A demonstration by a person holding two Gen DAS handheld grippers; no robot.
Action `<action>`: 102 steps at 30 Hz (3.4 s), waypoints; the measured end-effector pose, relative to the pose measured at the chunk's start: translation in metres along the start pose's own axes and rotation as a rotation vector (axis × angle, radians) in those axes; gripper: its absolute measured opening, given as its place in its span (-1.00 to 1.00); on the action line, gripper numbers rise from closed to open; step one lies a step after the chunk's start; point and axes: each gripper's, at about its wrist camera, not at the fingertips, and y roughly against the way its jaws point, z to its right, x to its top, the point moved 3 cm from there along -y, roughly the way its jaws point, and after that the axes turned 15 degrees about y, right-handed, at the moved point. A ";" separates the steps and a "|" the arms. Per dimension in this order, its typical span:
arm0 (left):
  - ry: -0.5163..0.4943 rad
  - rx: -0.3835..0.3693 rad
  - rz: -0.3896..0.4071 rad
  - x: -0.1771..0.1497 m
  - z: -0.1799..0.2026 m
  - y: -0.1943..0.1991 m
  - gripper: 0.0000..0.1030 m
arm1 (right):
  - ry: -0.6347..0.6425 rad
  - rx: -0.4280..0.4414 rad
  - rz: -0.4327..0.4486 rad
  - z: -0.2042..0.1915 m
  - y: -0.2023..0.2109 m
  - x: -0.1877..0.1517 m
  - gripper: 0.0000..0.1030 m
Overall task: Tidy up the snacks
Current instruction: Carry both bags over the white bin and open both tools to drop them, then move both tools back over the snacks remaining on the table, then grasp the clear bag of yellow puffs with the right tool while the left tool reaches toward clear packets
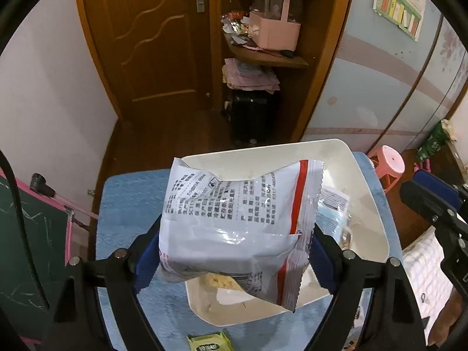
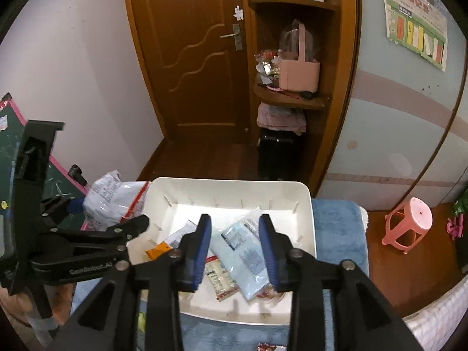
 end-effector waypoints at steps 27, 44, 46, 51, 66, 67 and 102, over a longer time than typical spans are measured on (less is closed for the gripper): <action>-0.025 -0.019 -0.006 -0.027 0.000 0.033 1.00 | -0.051 0.000 0.016 0.009 0.041 -0.030 -0.32; -0.140 -0.121 0.002 -0.129 0.012 0.110 0.99 | -0.041 0.020 -0.003 0.006 0.112 -0.109 -0.32; -0.158 -0.145 -0.006 -0.146 0.014 0.117 0.99 | -0.035 0.024 -0.023 0.004 0.114 -0.127 -0.32; -0.183 -0.214 -0.023 -0.180 0.024 0.125 1.00 | -0.062 0.022 -0.050 0.006 0.123 -0.173 -0.32; -0.535 -0.276 -0.126 -0.330 0.097 0.073 0.99 | -0.234 -0.070 -0.070 0.001 0.162 -0.341 -0.32; -0.556 -0.272 -0.131 -0.339 0.102 0.068 0.99 | -0.244 -0.065 -0.074 -0.001 0.161 -0.350 -0.32; -0.627 -0.203 -0.180 -0.360 0.135 -0.014 0.99 | 0.062 -0.527 -0.076 -0.065 0.114 -0.398 -0.32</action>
